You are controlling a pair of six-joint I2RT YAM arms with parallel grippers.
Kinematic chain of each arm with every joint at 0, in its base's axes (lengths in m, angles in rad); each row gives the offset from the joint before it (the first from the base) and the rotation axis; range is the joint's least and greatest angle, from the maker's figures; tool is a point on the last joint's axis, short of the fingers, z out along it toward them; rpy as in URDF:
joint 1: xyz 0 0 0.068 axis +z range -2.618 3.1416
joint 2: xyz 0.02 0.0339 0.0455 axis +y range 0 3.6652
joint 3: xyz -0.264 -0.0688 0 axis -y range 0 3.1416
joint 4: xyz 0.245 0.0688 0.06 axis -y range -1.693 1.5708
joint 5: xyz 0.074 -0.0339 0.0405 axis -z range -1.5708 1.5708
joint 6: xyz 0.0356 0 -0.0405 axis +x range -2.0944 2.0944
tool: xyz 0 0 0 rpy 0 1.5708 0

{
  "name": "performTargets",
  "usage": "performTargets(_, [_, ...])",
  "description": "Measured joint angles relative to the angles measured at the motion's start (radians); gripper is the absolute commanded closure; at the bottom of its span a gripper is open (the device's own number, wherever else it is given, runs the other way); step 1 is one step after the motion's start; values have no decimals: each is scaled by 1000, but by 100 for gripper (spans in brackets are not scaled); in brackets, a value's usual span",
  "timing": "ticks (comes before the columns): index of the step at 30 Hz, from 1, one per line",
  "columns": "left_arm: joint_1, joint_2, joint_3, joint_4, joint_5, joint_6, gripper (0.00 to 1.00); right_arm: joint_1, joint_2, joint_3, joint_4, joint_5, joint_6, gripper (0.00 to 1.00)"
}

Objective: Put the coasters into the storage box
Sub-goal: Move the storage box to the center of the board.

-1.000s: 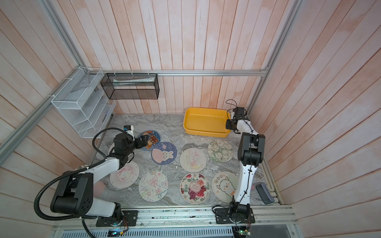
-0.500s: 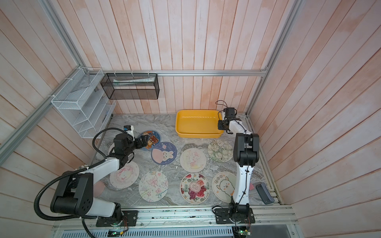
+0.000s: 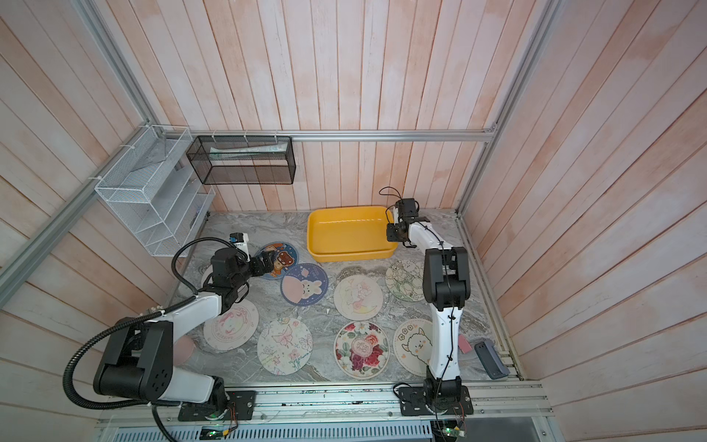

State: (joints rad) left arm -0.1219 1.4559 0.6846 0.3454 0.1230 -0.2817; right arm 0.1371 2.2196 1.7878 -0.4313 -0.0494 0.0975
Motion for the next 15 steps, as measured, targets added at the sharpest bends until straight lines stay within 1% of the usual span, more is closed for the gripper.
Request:
performTargets(10, [-1, 0, 0, -10, 0, 0, 0, 13, 26, 43, -39, -3, 16, 99])
performTargets(13, [-3, 0, 0, -11, 0, 0, 0, 16, 29, 50, -43, -8, 23, 96])
performTargets(15, [-6, 0, 0, -15, 0, 0, 0, 17, 32, 53, -45, -12, 24, 90])
